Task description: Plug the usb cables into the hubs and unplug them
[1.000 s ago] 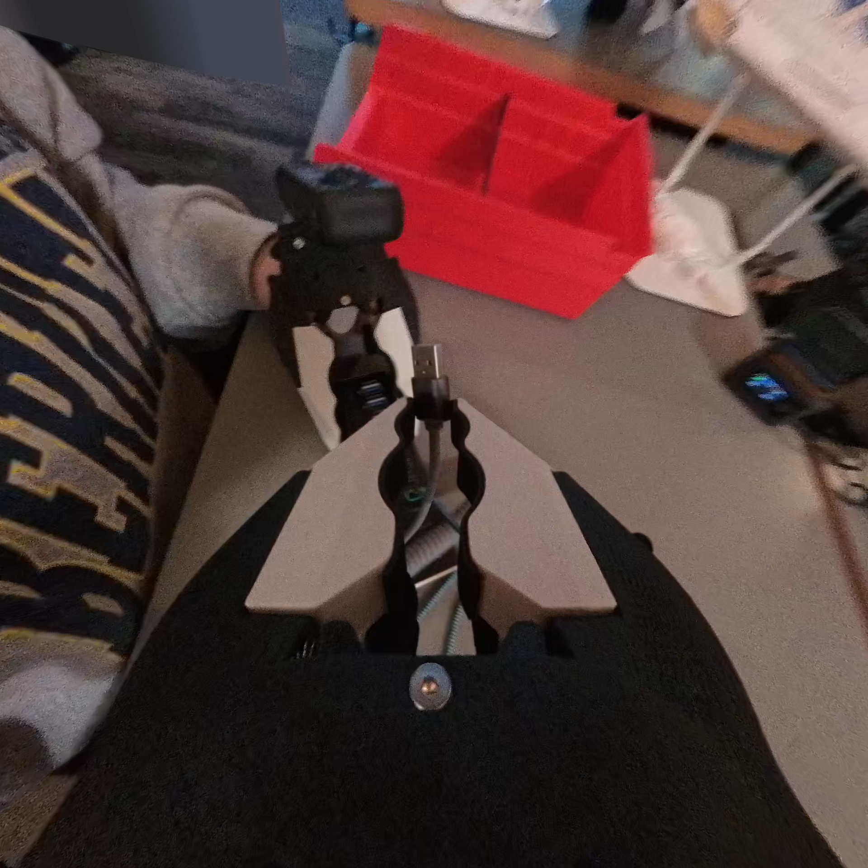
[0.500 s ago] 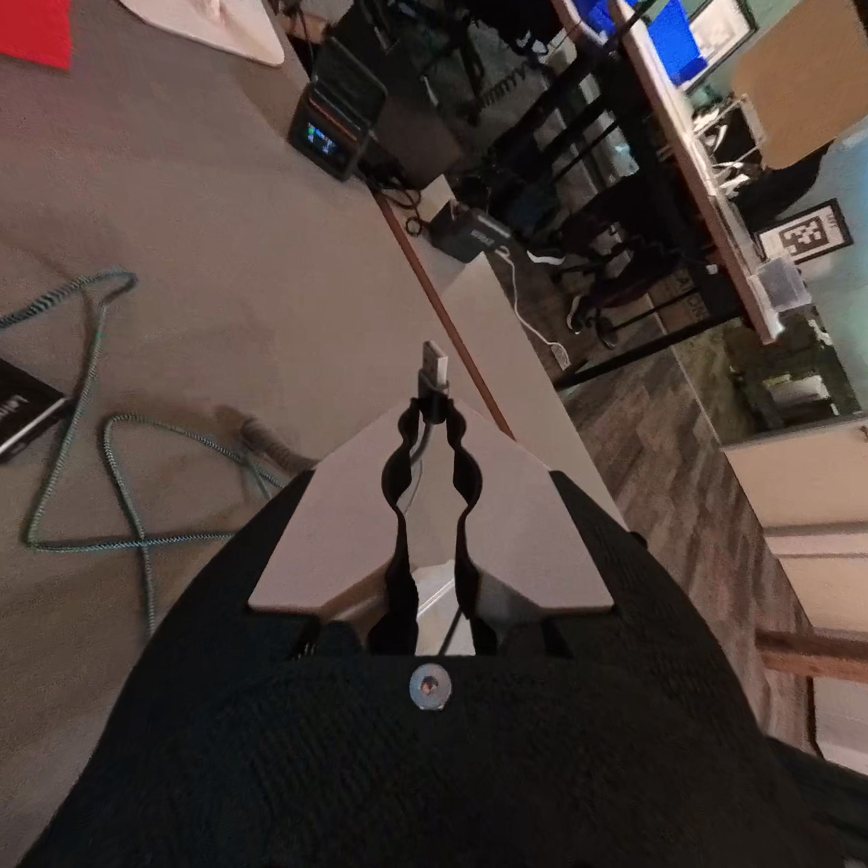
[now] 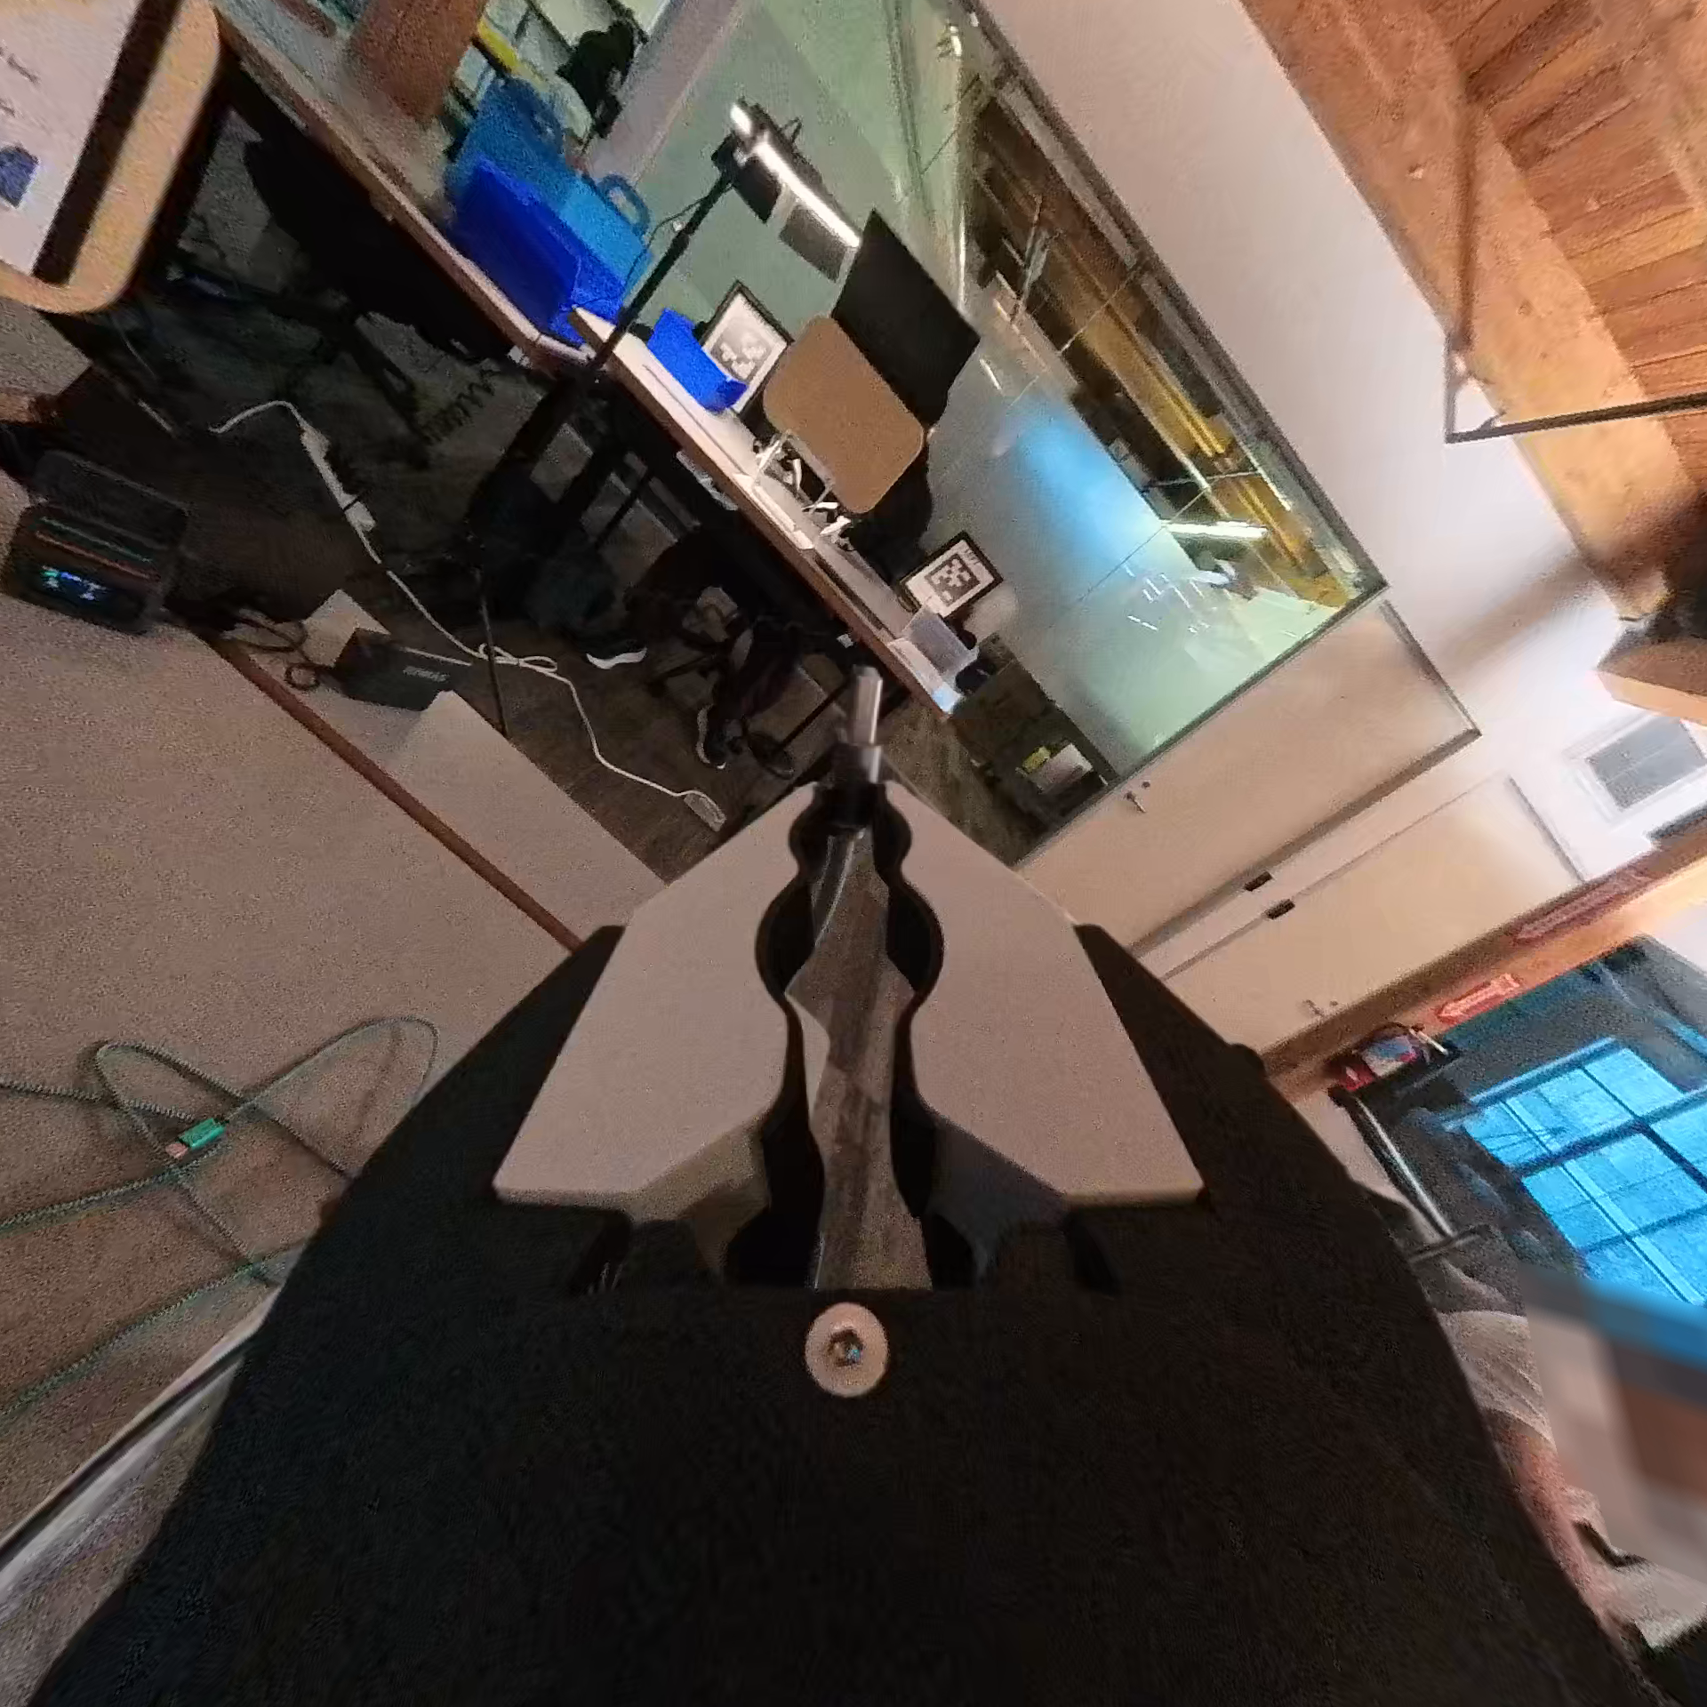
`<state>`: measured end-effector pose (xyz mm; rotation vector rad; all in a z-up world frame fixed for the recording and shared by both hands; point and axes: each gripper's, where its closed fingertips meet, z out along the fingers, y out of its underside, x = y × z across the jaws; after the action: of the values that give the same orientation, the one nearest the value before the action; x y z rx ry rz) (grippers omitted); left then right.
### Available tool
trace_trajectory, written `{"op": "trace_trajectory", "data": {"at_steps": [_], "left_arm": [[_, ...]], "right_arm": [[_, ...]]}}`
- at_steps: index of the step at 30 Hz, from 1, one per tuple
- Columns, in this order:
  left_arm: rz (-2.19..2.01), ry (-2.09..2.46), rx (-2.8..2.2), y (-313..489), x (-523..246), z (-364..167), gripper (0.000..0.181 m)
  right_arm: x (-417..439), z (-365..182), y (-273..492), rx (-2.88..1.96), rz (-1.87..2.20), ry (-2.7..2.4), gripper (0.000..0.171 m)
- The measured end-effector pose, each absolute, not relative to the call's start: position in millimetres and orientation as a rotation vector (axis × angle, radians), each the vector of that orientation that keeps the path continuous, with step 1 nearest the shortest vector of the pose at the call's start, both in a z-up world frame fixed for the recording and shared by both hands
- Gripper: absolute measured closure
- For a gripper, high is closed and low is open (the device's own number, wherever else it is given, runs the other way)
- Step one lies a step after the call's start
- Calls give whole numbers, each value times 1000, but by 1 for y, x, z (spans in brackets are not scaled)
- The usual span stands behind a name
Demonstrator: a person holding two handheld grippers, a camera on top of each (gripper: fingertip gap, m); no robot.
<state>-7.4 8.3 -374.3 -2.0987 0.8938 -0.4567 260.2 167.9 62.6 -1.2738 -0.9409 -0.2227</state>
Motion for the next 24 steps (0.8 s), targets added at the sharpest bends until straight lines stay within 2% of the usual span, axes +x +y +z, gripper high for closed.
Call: {"op": "trace_trajectory", "data": {"at_steps": [5, 13, 20, 24], "left_arm": [[-456, 894, -2099, 8, -7, -374, 123], [-457, 895, -2098, 8, -8, -374, 123], [-457, 895, -2098, 8, -8, -375, 123], [-457, 895, -2098, 8, -8, -375, 123]], "right_arm": [[290, 76, 149, -1283, -249, -873, 164], [335, 14, 154, -1421, -260, -810, 165], [347, 32, 140, -1367, -271, -754, 165], [345, 19, 146, -1409, -249, -778, 165]]}}
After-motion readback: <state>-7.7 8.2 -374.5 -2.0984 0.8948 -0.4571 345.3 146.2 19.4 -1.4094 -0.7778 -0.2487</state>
